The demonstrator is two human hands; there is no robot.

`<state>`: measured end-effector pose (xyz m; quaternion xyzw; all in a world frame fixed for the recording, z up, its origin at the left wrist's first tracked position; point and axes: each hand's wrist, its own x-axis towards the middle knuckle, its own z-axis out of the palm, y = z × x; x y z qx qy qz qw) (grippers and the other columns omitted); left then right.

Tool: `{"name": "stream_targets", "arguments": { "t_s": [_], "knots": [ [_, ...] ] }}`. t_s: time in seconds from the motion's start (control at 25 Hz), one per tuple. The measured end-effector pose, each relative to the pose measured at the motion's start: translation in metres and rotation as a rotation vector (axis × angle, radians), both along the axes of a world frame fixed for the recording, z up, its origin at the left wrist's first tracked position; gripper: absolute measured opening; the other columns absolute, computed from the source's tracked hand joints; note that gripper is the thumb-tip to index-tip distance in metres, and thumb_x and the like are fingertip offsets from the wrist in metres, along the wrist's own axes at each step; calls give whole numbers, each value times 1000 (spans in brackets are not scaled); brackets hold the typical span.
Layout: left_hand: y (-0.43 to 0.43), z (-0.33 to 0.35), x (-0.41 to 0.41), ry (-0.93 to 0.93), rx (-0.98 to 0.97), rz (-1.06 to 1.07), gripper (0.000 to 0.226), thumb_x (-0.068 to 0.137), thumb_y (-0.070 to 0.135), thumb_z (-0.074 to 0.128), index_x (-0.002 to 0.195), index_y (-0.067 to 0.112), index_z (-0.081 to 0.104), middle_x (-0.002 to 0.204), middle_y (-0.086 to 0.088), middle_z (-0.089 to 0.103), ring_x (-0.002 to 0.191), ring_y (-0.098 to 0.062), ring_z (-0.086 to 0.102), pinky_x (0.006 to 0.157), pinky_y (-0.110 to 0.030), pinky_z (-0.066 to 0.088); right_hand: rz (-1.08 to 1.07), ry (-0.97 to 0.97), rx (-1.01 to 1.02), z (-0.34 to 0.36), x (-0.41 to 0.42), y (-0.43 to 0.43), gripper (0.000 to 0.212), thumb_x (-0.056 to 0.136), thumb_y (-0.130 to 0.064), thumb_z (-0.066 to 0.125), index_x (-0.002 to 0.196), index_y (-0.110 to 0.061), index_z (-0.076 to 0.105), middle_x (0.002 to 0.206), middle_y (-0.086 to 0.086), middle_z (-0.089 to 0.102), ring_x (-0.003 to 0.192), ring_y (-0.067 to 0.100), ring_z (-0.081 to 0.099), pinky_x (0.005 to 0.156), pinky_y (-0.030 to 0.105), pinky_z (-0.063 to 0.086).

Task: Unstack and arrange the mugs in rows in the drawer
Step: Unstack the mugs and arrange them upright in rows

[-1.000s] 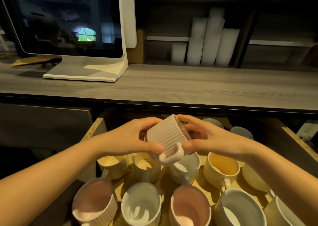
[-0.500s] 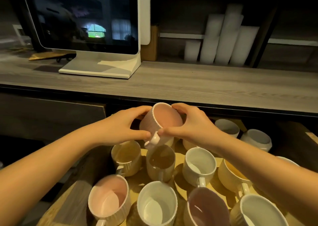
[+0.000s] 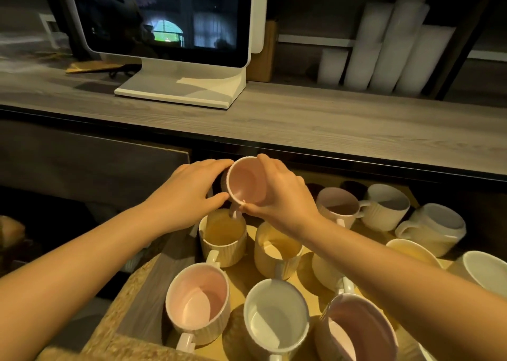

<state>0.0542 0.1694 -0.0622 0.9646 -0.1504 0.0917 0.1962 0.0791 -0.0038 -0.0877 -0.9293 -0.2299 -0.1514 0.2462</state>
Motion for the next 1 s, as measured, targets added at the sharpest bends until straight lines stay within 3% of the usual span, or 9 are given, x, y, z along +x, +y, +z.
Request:
{"name": "stream_targets", "arguments": {
  "t_s": [0.28, 0.56, 0.8, 1.0],
  "knots": [
    [-2, -22, -1, 14, 17, 43, 72, 89, 34, 58, 148, 28, 16, 152, 5, 30, 140, -16, 26, 115, -37, 21, -13, 62, 68, -17, 6, 10, 89, 74, -42, 75, 145, -21, 26, 143, 0, 43, 123, 19, 49, 91, 28, 45],
    [-1, -31, 2, 13, 179, 46, 80, 89, 42, 55, 150, 23, 6, 156, 4, 22, 145, -17, 16, 117, -36, 13, -113, 151, 197, -19, 28, 18, 69, 71, -43, 76, 126, -13, 48, 119, 6, 57, 102, 15, 54, 79, 27, 50],
    [-2, -29, 1, -1, 372, 92, 75, 90, 45, 51, 149, 21, 10, 158, 1, 15, 146, -17, 5, 117, -42, -2, -180, 265, 118, -22, 53, 27, 52, 73, -39, 77, 112, -11, 58, 99, 4, 64, 86, 14, 60, 74, 30, 57],
    [-2, -30, 1, 0, 424, 89, 72, 90, 47, 50, 148, 20, 15, 157, 0, 17, 146, -19, 4, 117, -41, 1, -135, 437, -36, -24, 68, 36, 43, 77, -37, 73, 108, -11, 59, 84, -1, 55, 81, 13, 58, 67, 24, 50]
  ]
}}
